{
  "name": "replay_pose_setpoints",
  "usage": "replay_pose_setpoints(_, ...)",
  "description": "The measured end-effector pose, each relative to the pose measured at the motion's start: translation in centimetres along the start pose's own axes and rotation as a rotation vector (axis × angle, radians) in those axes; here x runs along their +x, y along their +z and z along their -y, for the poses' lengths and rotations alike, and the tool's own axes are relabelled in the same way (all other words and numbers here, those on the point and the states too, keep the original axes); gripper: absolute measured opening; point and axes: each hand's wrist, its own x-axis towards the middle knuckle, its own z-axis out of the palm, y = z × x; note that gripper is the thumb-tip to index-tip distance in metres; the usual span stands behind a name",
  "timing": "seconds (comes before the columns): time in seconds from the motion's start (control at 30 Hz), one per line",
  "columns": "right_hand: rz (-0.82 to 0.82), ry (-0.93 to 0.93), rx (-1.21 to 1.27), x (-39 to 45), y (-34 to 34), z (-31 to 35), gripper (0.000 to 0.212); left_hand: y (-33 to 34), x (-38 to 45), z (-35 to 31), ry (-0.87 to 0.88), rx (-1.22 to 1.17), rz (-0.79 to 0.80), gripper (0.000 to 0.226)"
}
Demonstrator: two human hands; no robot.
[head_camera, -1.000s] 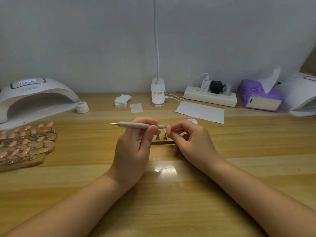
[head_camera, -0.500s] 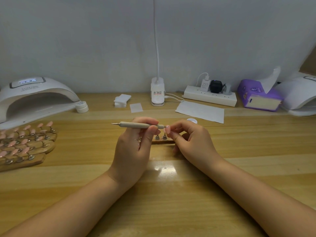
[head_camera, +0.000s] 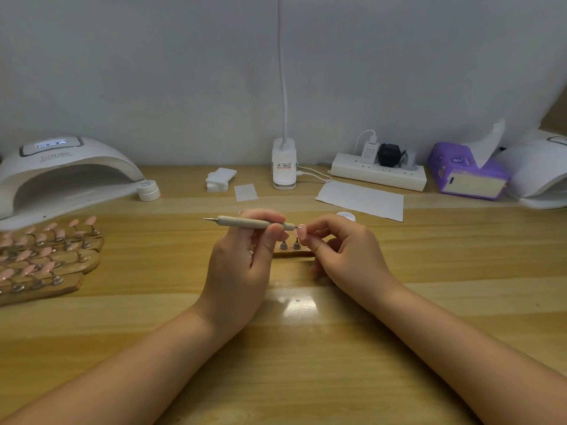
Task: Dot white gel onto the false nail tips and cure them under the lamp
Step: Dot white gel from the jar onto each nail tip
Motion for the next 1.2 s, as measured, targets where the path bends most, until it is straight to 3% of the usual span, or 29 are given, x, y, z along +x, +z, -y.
replay_pose_setpoints(0.73,0.013,-0.012,-0.005,-0.03,-0.08,-0.09,0.015,-0.01,-0.03,0.06,-0.003,0.020,0.019,0.012)
replay_pose_setpoints(0.93,0.006,0.020,-0.002,0.07,-0.07,-0.01,0.003,-0.13,0.03,-0.15,0.029,-0.027,-0.014,0.012)
replay_pose_setpoints(1.2,0.008,0.046,0.002,0.08,-0.17,0.20,0.009,-0.11,0.05,-0.11,0.020,-0.041,-0.023,0.012)
